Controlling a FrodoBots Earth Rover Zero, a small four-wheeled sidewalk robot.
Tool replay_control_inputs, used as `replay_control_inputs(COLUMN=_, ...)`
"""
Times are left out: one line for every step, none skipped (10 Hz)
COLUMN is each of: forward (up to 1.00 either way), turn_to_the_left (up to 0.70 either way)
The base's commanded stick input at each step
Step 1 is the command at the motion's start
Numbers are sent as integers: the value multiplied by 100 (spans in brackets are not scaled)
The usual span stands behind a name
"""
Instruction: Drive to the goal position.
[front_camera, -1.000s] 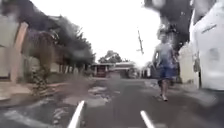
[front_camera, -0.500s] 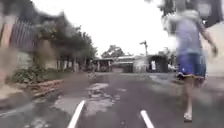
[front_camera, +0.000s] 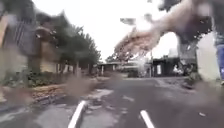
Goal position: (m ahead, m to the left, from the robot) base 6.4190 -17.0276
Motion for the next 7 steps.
replay_control_inputs(forward=100, turn_to_the_left=-33)
replay_control_inputs(forward=100, turn_to_the_left=-37)
replay_control_inputs(forward=100, turn_to_the_left=-33)
replay_control_inputs(forward=100, turn_to_the_left=-7)
replay_control_inputs(forward=100, turn_to_the_left=14)
replay_control_inputs(forward=100, turn_to_the_left=12)
replay_control_inputs(forward=59, turn_to_the_left=3)
